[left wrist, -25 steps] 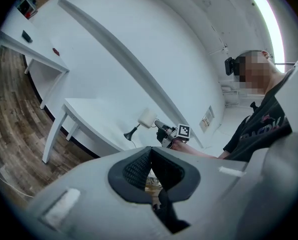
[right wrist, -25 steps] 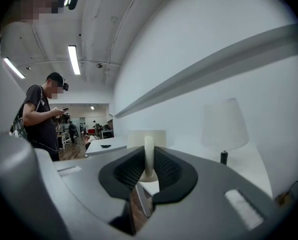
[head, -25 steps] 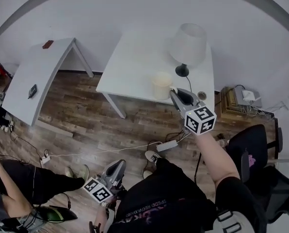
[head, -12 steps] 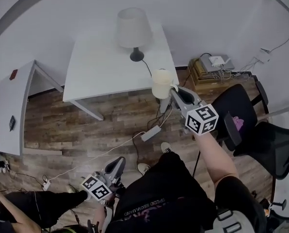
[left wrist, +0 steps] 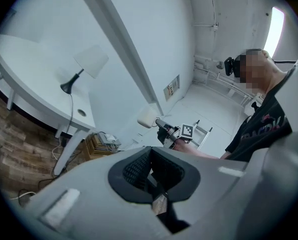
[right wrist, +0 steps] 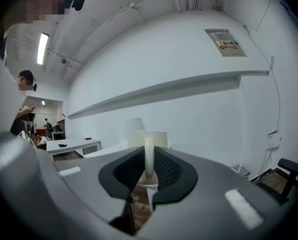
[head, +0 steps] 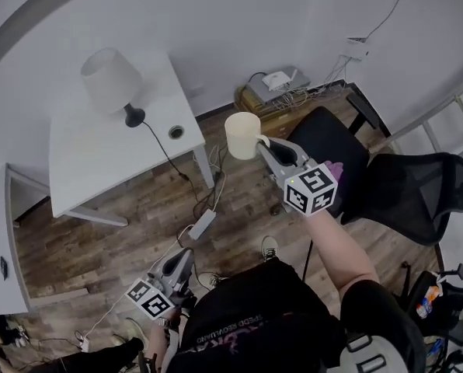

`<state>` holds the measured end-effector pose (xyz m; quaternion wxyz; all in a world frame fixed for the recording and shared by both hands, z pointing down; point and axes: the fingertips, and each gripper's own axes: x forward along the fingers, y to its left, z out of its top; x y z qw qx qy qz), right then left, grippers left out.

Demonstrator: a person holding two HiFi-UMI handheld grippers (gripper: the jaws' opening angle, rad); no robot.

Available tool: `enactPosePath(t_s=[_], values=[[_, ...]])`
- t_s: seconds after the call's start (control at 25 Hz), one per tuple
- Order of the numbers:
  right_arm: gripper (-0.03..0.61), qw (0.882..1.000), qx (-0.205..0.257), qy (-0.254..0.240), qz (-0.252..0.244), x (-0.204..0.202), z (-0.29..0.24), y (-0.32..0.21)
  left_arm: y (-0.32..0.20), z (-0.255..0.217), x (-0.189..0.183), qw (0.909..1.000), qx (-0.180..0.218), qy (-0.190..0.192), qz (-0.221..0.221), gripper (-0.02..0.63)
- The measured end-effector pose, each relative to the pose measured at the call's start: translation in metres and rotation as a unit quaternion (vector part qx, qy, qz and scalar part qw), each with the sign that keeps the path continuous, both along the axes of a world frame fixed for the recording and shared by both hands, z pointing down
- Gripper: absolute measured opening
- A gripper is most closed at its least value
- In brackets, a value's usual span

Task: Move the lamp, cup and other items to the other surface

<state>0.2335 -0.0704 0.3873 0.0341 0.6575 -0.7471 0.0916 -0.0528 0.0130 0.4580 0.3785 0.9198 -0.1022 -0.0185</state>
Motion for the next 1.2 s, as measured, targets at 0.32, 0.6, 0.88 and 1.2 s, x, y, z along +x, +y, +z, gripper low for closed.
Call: enactPosePath(t_s=[0.32,0.6,0.88,1.2], values=[[0.052,0.996,-0.03,-0.005,0.089,0.164,0.026,0.082,0.038,0.0,0.128,0.9981,-0.007,-0.01,0.061,-0.005],[0.052,0.986,-0.052,-0.018,0.158,0.28,0.066,0.124,0.059,0.019,0.201,0.9951,-0.028,-0.037,0.087,-0.005],[0.051,0.976,-0.092,-0.038,0.194,0.349,0.129,0.137,0.076,0.041,0.245,0.9907,-0.062,-0.065,0.102,-0.005],[0.044,0.96,-0.158,-0.056,0.226,0.384,0.203,0.13,0.077,0.051,0.246,0.9851,-0.091,-0.103,0.103,-0.005]])
